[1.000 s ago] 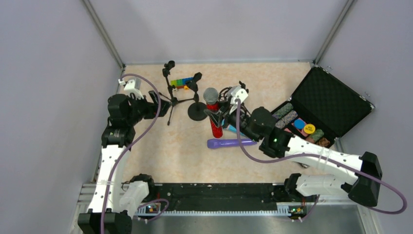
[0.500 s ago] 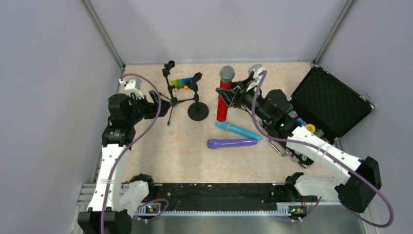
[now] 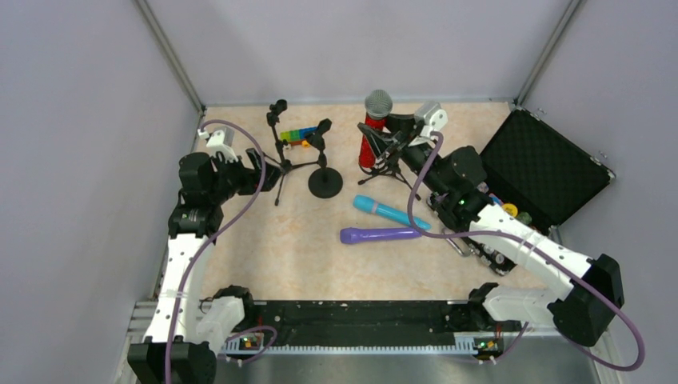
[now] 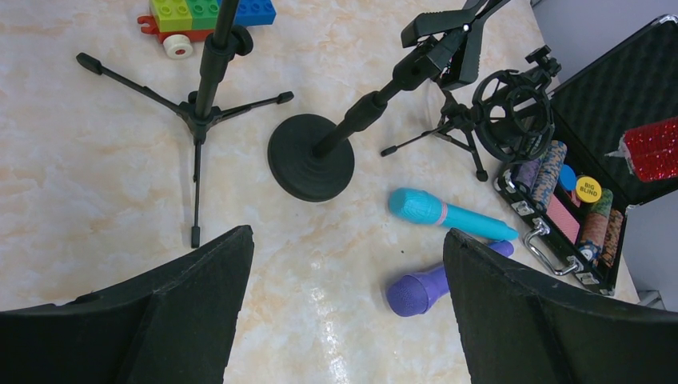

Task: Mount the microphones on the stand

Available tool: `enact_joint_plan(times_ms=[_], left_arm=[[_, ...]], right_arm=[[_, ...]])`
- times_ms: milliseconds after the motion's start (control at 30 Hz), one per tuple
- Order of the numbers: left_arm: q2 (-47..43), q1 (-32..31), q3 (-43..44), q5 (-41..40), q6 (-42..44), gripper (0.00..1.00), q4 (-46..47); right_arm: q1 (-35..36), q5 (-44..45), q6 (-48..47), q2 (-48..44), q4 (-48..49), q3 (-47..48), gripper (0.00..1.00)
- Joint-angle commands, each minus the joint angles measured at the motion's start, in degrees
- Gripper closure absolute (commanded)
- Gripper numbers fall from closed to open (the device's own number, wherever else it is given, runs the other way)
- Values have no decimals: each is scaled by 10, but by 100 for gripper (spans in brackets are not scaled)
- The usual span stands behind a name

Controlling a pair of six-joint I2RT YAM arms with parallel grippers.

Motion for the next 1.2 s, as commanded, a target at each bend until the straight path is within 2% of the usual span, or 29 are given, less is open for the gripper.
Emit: enact_joint_plan(times_ms=[0,233,367,600,800,1167], left_arm=[[1,0,-1,11,-5,8,30],[5,0,-2,15,-7,8,32],[7,0,-2,21,-9,8,34],[7,0,-3,23,-10,8,35],[7,0,-4,26,-12,8,37],[11,0,-5,36,-16,8,40]], right_arm=[[-3,17,-69,10,64,8,100],[-3,21,-103,8,109,-23,100],[-3,28,-117,17,77,-18,100],[-4,42,-143,40,85,-28,100],[-16,38,-120,60,54,-9,100],[-32,28,-115,75,71,-14,100]])
